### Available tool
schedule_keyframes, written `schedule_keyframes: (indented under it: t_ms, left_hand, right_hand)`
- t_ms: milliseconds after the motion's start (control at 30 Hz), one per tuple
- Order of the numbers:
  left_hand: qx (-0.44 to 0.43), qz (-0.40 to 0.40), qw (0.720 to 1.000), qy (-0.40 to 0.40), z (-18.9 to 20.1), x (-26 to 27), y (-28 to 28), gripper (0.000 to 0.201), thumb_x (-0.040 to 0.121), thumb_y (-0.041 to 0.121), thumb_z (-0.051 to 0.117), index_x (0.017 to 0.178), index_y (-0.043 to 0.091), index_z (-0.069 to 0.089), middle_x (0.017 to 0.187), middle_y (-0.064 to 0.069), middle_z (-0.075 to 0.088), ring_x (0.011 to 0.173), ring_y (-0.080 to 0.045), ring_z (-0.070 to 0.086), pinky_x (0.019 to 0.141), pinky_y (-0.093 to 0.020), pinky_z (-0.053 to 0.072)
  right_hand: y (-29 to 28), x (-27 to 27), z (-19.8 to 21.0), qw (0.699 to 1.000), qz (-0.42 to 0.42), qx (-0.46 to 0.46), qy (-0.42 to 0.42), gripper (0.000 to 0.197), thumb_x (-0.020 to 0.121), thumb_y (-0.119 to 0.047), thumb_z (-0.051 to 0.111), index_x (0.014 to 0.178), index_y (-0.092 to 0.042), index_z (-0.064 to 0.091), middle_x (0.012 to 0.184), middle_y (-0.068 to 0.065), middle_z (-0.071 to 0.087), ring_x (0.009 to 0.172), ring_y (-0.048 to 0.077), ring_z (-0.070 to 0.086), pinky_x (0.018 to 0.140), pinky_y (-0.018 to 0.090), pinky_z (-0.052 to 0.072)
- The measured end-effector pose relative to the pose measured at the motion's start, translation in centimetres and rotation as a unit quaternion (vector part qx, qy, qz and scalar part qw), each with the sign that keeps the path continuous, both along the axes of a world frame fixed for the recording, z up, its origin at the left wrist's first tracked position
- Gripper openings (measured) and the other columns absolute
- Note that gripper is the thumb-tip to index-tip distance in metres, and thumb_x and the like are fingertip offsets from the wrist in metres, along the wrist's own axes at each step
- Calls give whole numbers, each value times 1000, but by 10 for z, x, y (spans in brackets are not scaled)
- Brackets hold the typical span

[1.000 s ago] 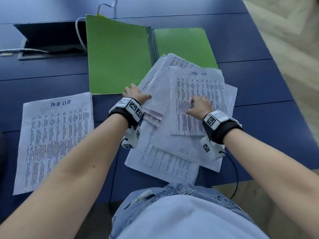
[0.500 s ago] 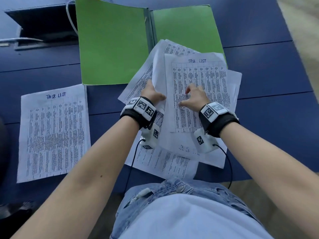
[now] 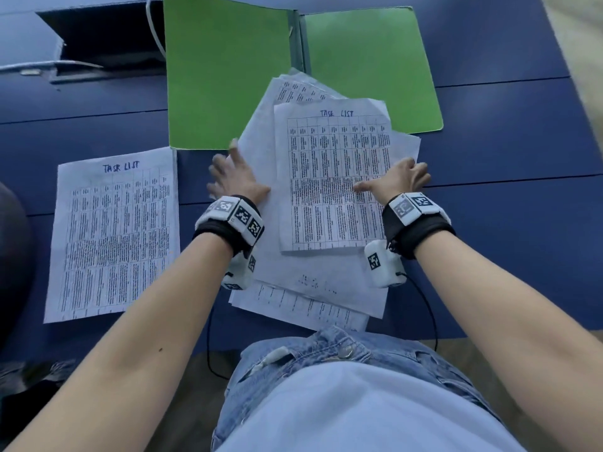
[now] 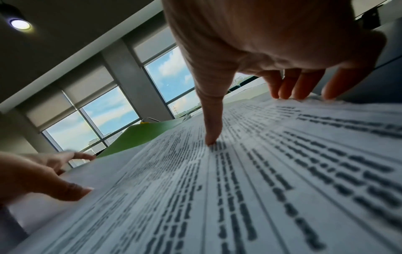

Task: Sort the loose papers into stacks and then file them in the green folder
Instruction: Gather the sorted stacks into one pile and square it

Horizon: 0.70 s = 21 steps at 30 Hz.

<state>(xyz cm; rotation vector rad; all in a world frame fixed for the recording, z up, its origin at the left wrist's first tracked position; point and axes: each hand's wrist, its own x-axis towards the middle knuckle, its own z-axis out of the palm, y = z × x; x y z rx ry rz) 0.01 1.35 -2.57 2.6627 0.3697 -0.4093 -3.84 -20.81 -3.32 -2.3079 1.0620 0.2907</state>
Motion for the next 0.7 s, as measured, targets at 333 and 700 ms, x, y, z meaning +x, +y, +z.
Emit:
schedule_keyframes:
  t_ms: [333, 700]
  left_hand:
    - [-14, -67, 997, 46, -13, -8, -24, 39, 94, 17, 38, 129, -1, 38, 137, -19, 34, 130, -36, 32, 105, -42, 30]
    - [-296, -13, 947, 124, -18, -8, -30, 50, 78, 58, 48, 71, 9, 52, 68, -9, 56, 68, -18, 50, 65, -29, 42]
  right_hand:
    - [-9, -4, -1, 989, 37, 82, -121, 11, 84, -10, 55, 91, -2, 58, 106, 20, 65, 103, 35, 57, 74, 29, 42]
    - [-41, -15, -6, 971, -77, 86, -207, 30, 83, 0, 44, 104, -9, 64, 102, 10, 68, 82, 19, 53, 76, 28, 48]
